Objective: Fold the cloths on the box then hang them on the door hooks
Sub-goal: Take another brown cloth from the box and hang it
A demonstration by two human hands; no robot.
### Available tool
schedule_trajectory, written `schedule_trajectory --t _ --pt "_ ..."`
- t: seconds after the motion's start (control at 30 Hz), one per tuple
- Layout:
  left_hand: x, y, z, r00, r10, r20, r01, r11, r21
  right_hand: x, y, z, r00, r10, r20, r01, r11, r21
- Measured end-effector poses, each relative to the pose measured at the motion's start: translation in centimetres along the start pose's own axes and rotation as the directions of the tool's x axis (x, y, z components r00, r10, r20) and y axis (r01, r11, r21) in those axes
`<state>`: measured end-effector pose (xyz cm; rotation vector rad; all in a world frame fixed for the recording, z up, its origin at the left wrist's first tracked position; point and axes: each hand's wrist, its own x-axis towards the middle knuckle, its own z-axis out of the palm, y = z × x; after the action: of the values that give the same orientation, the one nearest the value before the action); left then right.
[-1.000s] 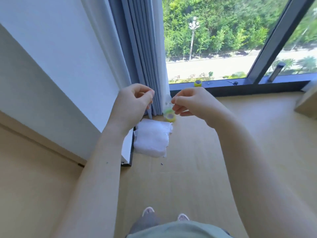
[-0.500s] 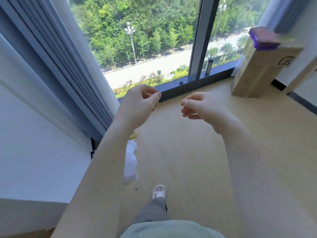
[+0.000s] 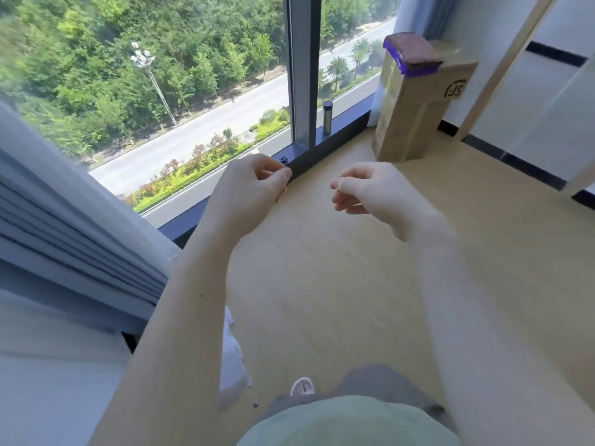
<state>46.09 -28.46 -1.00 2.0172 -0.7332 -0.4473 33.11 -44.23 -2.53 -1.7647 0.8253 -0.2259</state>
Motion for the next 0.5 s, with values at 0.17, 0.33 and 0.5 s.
schedule_trajectory --t 0.17,0.33,0.5 --pt "4.5 -0.2 1.7 0.994 0.009 0.108 -0.012 0.999 0.032 2.8 0.7 -1.8 0.995 0.062 -0.082 -0.06 0.998 0.032" --pt "9.5 0.7 4.4 0.984 0.018 0.175 -0.026 0.999 0.042 6.7 2.0 -4.7 0.985 0.105 -0.138 -0.097 0.993 0.066" --pt "15.3 2.5 8.2 0.975 0.037 0.219 -0.056 0.995 0.081 12.4 3.3 -8.2 0.982 0.124 -0.146 -0.112 0.99 0.084"
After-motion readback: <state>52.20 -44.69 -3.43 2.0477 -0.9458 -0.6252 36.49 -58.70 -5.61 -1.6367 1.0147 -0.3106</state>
